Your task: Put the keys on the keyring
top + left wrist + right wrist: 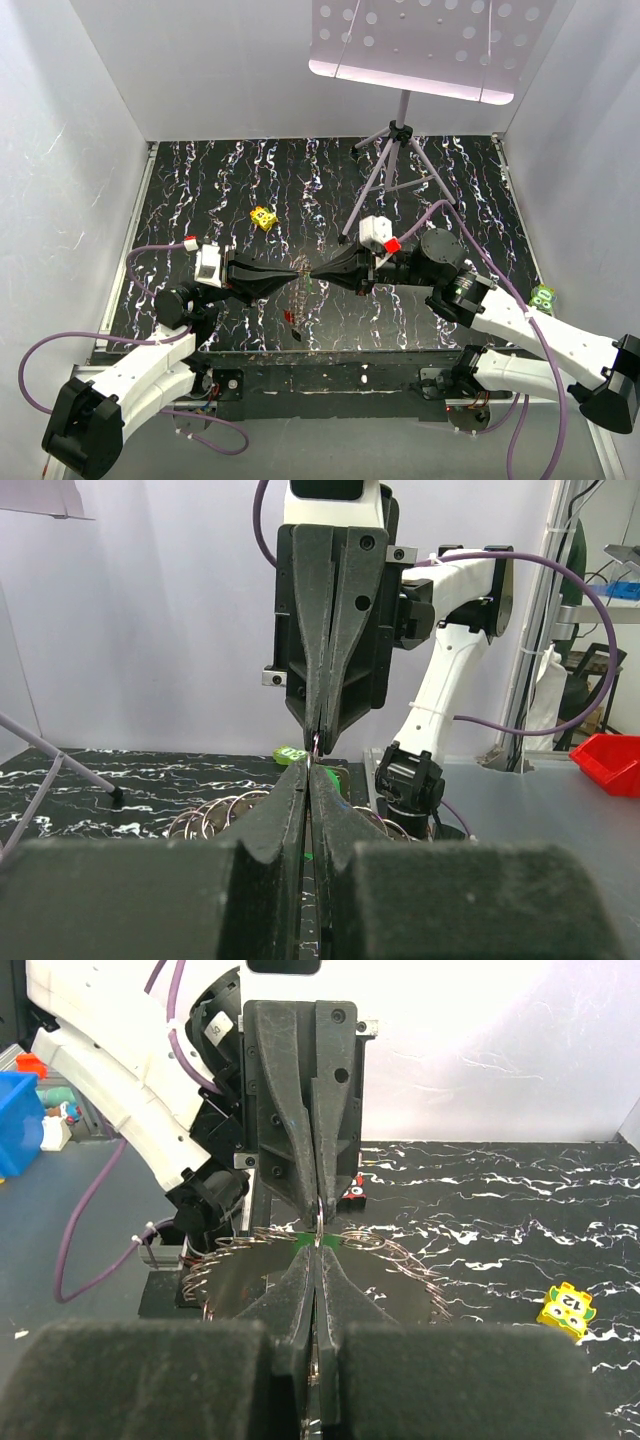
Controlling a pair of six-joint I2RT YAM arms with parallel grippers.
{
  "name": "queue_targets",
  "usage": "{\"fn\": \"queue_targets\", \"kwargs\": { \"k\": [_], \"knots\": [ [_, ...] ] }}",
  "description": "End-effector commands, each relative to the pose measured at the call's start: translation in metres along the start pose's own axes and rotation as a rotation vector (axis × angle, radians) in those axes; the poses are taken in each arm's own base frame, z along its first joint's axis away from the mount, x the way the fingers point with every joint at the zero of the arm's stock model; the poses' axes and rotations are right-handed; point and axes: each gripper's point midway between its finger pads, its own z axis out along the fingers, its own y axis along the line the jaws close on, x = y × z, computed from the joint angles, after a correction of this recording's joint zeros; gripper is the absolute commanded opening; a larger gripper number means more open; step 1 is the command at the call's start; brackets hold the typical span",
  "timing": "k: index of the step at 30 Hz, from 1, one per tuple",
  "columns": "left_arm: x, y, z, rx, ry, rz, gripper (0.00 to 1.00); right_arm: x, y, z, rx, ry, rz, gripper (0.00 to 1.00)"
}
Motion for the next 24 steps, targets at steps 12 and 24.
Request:
{"fn": "queue_targets", "kwargs": {
  "k": [12,24],
  "knots": [
    [-0.0505,-0.0248,0.0067,0.097,-0.159,0.230,0.00,-0.0220,-0.0087,0.0042,0.044,-0.062,0.008,0.01],
    [-0.0487,-0.0235,0.0074,0.098,-0.151,0.218,0.00,-0.0237,-0.0095,0.0060,0.050,-0.070,0.037,0.01]
  ]
}}
